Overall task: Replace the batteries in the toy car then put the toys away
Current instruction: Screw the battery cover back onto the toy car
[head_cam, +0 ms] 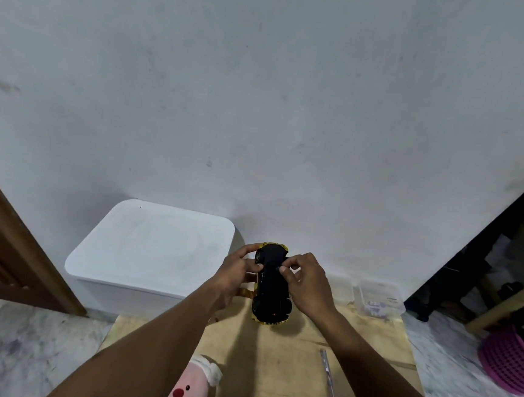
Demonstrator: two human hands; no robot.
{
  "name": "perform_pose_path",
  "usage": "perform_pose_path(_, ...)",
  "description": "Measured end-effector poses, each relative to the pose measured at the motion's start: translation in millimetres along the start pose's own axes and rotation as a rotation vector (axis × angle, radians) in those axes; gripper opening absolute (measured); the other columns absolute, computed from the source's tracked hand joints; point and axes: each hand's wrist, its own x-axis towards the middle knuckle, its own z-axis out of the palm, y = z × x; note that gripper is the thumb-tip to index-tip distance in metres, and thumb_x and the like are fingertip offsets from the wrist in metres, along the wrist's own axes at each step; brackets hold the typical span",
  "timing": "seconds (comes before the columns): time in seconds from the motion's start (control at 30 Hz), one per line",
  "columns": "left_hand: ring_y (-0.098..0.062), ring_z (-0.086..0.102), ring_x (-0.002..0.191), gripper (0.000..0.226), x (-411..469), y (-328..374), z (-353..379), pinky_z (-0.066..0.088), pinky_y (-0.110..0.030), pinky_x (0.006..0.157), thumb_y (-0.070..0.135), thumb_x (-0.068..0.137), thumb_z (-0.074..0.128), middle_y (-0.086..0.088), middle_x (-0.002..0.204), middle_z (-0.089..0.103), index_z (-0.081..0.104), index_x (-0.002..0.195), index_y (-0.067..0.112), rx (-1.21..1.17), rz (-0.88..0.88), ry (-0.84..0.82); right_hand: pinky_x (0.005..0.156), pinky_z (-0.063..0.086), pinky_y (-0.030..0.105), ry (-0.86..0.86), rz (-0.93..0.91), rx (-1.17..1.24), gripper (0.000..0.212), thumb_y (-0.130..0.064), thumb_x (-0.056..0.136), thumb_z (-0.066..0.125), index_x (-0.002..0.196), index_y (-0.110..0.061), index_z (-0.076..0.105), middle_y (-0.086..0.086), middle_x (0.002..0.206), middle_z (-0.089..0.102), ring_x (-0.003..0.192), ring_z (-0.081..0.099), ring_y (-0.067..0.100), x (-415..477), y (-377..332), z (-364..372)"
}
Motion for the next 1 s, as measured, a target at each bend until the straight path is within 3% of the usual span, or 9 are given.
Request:
perform_pose_path(0.3,-0.028,0.067,0.091,0.043,-0.9,-2.0,-3.6,0.057,-0.039,0.068,0.004,0.091,0.054,-0.005,0.103,0.072,0.066,0.117,0.036,-0.012,-0.009,0.01,0.067,0.043,0.024,-0.055,-0.015,-0.048,0.01,-0.037,0.088,0.07,0.097,-0.039,0.066,-0.014,0.098,0.049,0.078,0.053,-0.001,-1.7,3.2,-0.3)
perform_pose_path(0.5,-0.026,0.068,0.089,0.043,-0.1,-0.1,-0.4,0.057,-0.036,0.066,0.006,0.092,0.054,-0.006,0.105,0.071,0.065,0.12,0.036,-0.028,-0.008,-0.004,0.074,0.059,0.036,-0.044,0.07,0.178,0.02,-0.018,0.085,0.074,0.088,-0.037,0.066,-0.003,0.109,0.057,0.08,0.069,0.019,6.1,-1.5,2.5)
perform_pose_path(0.57,-0.026,0.068,0.088,0.042,-0.4,-0.1,0.8,0.056,-0.035,0.066,0.005,0.093,0.054,-0.006,0.105,0.071,0.064,0.122,0.035,-0.022,-0.008,-0.012,0.069,0.059,0.034,-0.046,0.073,0.191,0.022,-0.013,0.085,0.073,0.087,-0.034,0.067,-0.001,0.111,0.061,0.078,0.07,0.022,6.6,-1.5,3.0)
perform_pose_path(0.7,-0.024,0.07,0.089,0.045,-0.7,-2.8,0.7,0.056,-0.034,0.064,0.005,0.089,0.063,-0.005,0.106,0.072,0.061,0.122,0.035,0.003,0.008,-0.027,0.049,0.06,0.043,-0.052,0.108,0.265,0.016,-0.014,0.083,0.076,0.085,-0.029,0.071,-0.003,0.107,0.06,0.082,0.07,0.027,7.8,0.8,3.1)
perform_pose_path(0.8,-0.019,0.071,0.088,0.053,0.9,-5.1,2.0,0.056,-0.033,0.064,0.0,0.086,0.066,-0.001,0.098,0.075,0.06,0.123,0.037,0.041,0.03,-0.026,0.049,0.06,0.043,-0.068,0.117,0.281,0.013,-0.016,0.083,0.076,0.087,-0.028,0.072,-0.002,0.11,0.059,0.089,0.069,0.029,9.1,3.4,3.7)
perform_pose_path(1.0,-0.019,0.072,0.09,0.054,5.3,-4.6,4.4,0.057,-0.032,0.06,0.002,0.085,0.069,-0.002,0.1,0.075,0.059,0.125,0.036,0.042,0.032,-0.026,0.044,0.059,0.044,-0.048,0.103,0.306,0.006,-0.017,0.087,0.073,0.087,-0.022,0.071,-0.001,0.107,0.064,0.082,0.07,0.029,8.6,1.5,-3.0)
